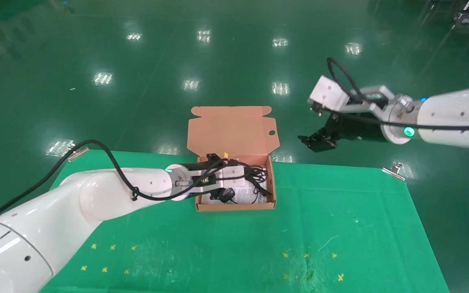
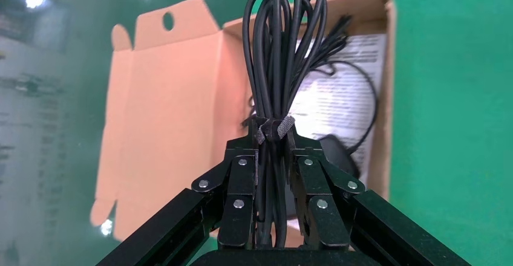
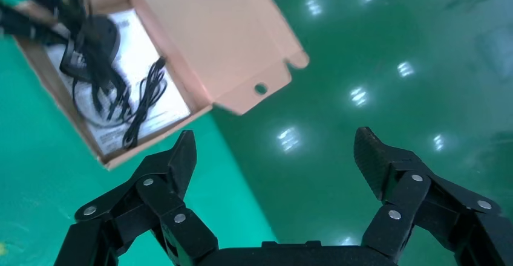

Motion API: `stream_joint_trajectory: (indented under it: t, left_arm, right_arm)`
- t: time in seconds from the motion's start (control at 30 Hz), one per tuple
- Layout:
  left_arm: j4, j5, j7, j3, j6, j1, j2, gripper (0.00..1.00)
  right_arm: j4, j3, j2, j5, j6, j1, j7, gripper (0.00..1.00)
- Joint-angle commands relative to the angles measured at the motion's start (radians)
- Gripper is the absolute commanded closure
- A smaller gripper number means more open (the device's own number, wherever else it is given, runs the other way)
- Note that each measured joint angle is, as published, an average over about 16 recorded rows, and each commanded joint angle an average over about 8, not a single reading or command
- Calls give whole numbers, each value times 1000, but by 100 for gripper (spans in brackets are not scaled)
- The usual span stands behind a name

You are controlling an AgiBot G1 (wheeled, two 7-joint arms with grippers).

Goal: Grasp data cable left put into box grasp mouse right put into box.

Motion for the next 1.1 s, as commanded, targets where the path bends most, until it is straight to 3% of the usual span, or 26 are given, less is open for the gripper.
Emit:
stream_joint_trajectory:
  t: [0.03, 0.23, 0.27, 0.8, 1.1]
  left_arm:
    - [3, -40, 27, 18, -3, 0, 1, 78]
    - [10, -94, 51, 51, -7, -9, 5, 3]
    - [11, -97, 52, 53, -7, -10, 5, 0]
    - [-8, -88, 49, 45, -10, -15, -9, 0]
    - [0, -83, 45, 24, -147, -105, -12, 0]
  right_arm:
    - [37, -5, 15, -27, -10, 15, 36, 0]
    - [95, -15, 35, -73, -32, 38, 80, 0]
    - [99, -16, 37, -76, -34, 40, 82, 0]
    - [82, -12, 29, -69, -25, 39, 74, 0]
    - [18, -4, -8, -142, 3, 116, 36, 0]
